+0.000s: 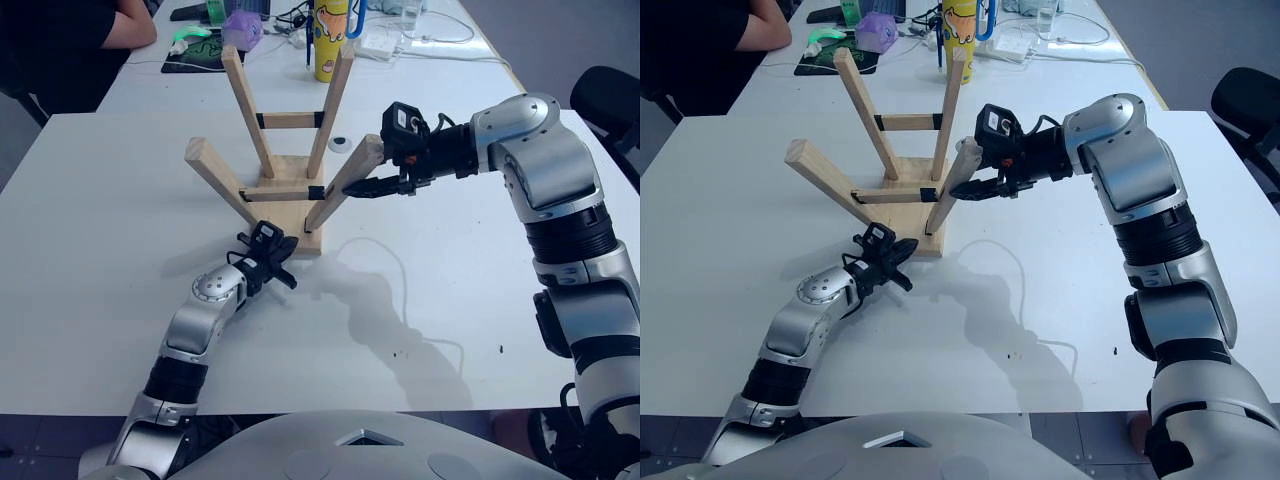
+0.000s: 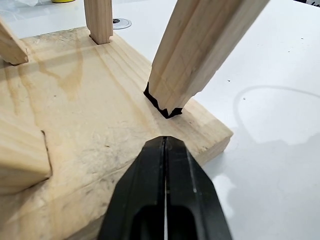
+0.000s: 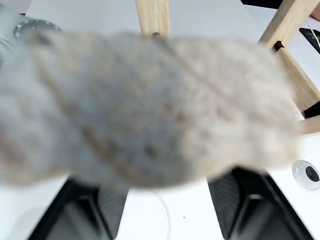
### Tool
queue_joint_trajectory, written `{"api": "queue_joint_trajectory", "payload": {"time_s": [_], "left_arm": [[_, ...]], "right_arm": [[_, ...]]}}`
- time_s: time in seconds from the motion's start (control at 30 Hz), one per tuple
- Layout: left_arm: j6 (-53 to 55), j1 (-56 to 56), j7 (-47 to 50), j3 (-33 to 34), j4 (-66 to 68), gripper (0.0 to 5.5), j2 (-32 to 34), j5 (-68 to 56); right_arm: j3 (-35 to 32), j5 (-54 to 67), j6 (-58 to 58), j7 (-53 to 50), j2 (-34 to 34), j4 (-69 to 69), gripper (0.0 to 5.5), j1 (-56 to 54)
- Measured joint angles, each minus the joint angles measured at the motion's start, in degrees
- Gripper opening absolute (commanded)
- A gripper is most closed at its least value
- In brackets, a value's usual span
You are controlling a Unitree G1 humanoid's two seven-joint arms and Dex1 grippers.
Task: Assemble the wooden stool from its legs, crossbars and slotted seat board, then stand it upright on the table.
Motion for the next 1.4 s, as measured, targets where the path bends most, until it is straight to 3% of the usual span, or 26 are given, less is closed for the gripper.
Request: {"api": "queue_joint_trajectory", "payload": {"time_s": [0.3, 0.6, 1.4], "left_arm": [[-0.9, -0.8, -0.7, 0.0, 1.5, 0.0, 0.4, 0.0], [-1.1, -1.8, -1.8, -0.3, 3.5, 0.0, 0.4, 0.0], [-1.0, -2.3, -1.7, -0.3, 4.4, 0.0, -0.4, 0.1]], "right_arm": [[-4.6, 4.2, -1.3, -4.9, 4.5, 2.8, 2.06, 4.1], [-1.8, 3.2, -5.1, -6.1, 4.2, 0.6, 2.06, 5.7], [3.6, 1.0, -5.2, -8.5, 10.8, 12.2, 2.06, -3.3]]}}
